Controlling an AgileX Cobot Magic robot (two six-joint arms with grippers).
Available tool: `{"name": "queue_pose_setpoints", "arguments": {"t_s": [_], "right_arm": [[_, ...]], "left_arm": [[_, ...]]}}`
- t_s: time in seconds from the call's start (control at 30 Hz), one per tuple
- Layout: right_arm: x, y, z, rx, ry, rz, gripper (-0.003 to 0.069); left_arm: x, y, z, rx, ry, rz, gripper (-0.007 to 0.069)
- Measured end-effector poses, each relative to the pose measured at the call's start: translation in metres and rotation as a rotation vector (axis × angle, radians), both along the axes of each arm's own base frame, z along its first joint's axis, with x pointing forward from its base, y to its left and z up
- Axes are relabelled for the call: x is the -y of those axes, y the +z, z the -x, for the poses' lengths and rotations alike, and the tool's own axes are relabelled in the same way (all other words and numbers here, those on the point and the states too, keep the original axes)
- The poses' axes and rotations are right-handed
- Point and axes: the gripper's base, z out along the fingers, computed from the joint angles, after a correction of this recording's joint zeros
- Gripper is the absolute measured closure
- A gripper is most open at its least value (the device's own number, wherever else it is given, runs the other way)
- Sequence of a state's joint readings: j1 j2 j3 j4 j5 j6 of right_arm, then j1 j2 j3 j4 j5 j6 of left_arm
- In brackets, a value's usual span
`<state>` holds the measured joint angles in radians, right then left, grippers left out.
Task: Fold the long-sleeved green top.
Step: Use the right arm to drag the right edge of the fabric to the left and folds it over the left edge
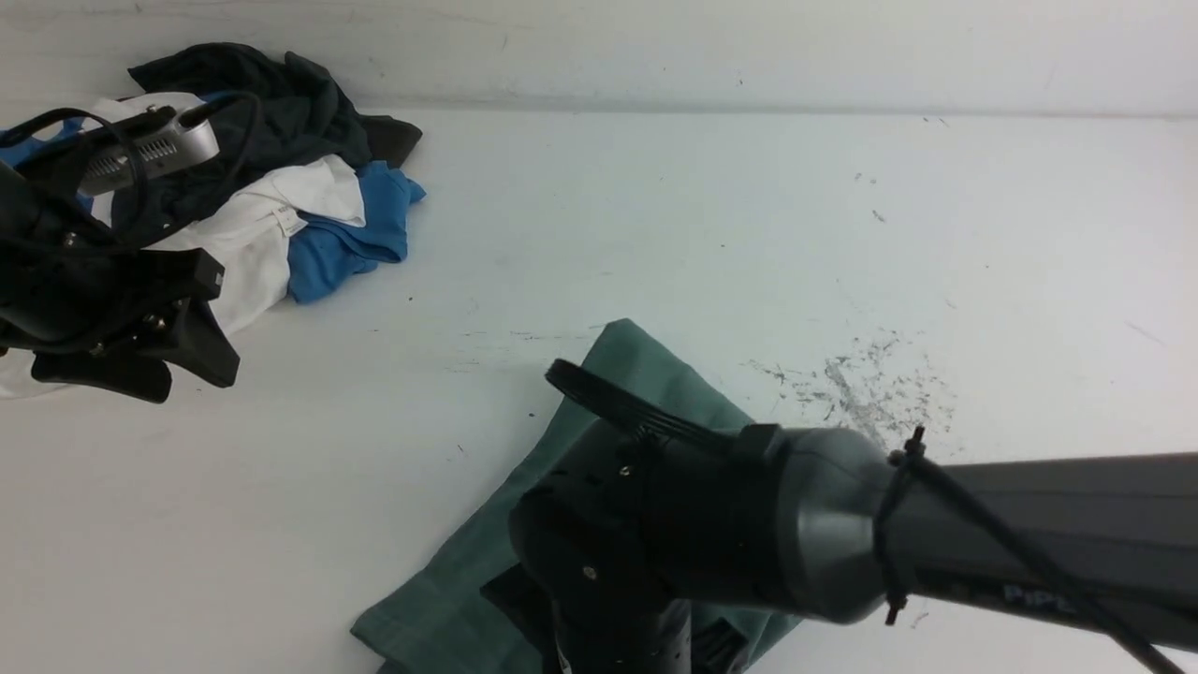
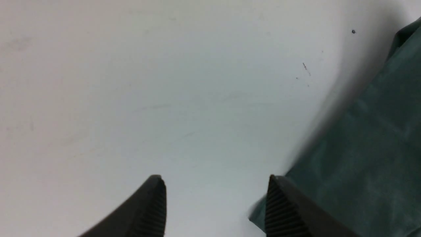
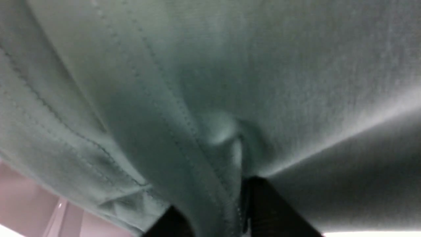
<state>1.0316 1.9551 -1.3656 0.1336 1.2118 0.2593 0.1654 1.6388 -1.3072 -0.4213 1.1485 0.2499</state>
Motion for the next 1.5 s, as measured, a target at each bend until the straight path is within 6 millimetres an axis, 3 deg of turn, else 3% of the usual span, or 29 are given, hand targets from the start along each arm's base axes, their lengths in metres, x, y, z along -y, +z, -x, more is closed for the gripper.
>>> {"name": "queue_pose_setpoints", "arguments": {"t_s": [0.13,0.2,0.3,0.33,0.37,0.43,0.47,0.5,0.53,0.63,0.67,0.7,0.73,0.83,1.0,1.17,1.27,1.33,1.37,1.4,1.43,1.5], "right_arm": [[0.006,0.039,0.005,0.048,0.021,-0.101,0.029],[0.011,0.06,0.008,0.08,0.025,-0.152,0.0266],[0.035,0.111,0.009,0.181,0.001,-0.253,0.025],[0.037,0.113,0.009,0.189,-0.006,-0.254,0.025],[0.052,0.127,0.001,0.233,-0.057,-0.272,0.0249],[0.068,0.137,-0.013,0.276,-0.129,-0.27,0.0249],[0.089,0.14,-0.033,0.314,-0.222,-0.249,0.0249],[0.091,0.14,-0.036,0.321,-0.232,-0.243,0.0249],[0.114,0.136,-0.061,0.334,-0.337,-0.211,0.0249],[0.142,0.12,-0.093,0.312,-0.46,-0.165,0.0249],[0.143,0.119,-0.096,0.309,-0.467,-0.163,0.0249],[0.157,0.094,-0.121,0.242,-0.526,-0.163,0.0249],[0.159,0.082,-0.129,0.199,-0.531,-0.169,0.0246],[0.156,0.05,-0.143,0.113,-0.508,-0.184,0.0219],[0.15,0.014,-0.155,0.07,-0.467,-0.173,0.0173],[0.148,-0.007,-0.159,0.039,-0.433,-0.143,0.0176],[0.148,-0.009,-0.159,0.039,-0.425,-0.138,0.0235],[0.153,-0.009,-0.162,0.045,-0.428,-0.13,0.041],[0.153,-0.009,-0.162,0.045,-0.43,-0.129,0.0426],[0.158,-0.009,-0.163,0.041,-0.451,-0.124,0.0536],[0.163,-0.009,-0.165,0.033,-0.485,-0.117,0.0597],[0.175,-0.009,-0.168,0.025,-0.538,-0.09,0.0633]], "left_arm": [[0.0,0.0,0.0,0.0,0.0,0.001,0.0239],[0.0,0.0,0.0,0.0,0.0,0.001,0.0239],[0.0,0.0,0.0,0.003,0.001,0.0,0.0239],[0.0,0.0,0.0,0.004,0.002,0.0,0.0239],[0.0,0.0,0.0,0.004,0.002,0.0,0.0239],[0.0,0.0,0.0,0.004,0.002,0.0,0.0239],[0.0,0.0,0.0,0.004,0.002,0.0,0.0239],[0.0,0.0,0.0,0.004,0.002,0.0,0.0239],[0.0,0.0,0.0,0.004,0.002,0.0,0.0239],[0.0,0.0,0.0,0.004,0.002,0.0,0.0239],[0.0,0.0,0.0,0.004,0.002,0.0,0.0239],[0.0,0.0,0.0,0.004,0.002,0.0,0.0239],[0.0,0.0,0.0,0.004,0.002,0.001,0.0239],[0.0,0.0,0.0,0.004,0.002,0.001,0.0239],[0.0,0.0,-0.001,0.005,0.004,0.007,0.0239],[0.003,0.002,-0.001,0.011,0.013,0.044,0.0239],[0.004,0.002,-0.002,0.012,0.015,0.052,0.0239],[0.004,0.002,-0.002,0.015,0.017,0.055,0.0239],[0.004,0.002,-0.002,0.015,0.017,0.056,0.0239],[0.004,0.002,-0.003,0.022,0.022,0.059,0.0239],[0.004,0.003,-0.003,0.028,0.025,0.062,0.0239],[0.005,0.003,-0.004,0.032,0.028,0.064,0.0239]]}}
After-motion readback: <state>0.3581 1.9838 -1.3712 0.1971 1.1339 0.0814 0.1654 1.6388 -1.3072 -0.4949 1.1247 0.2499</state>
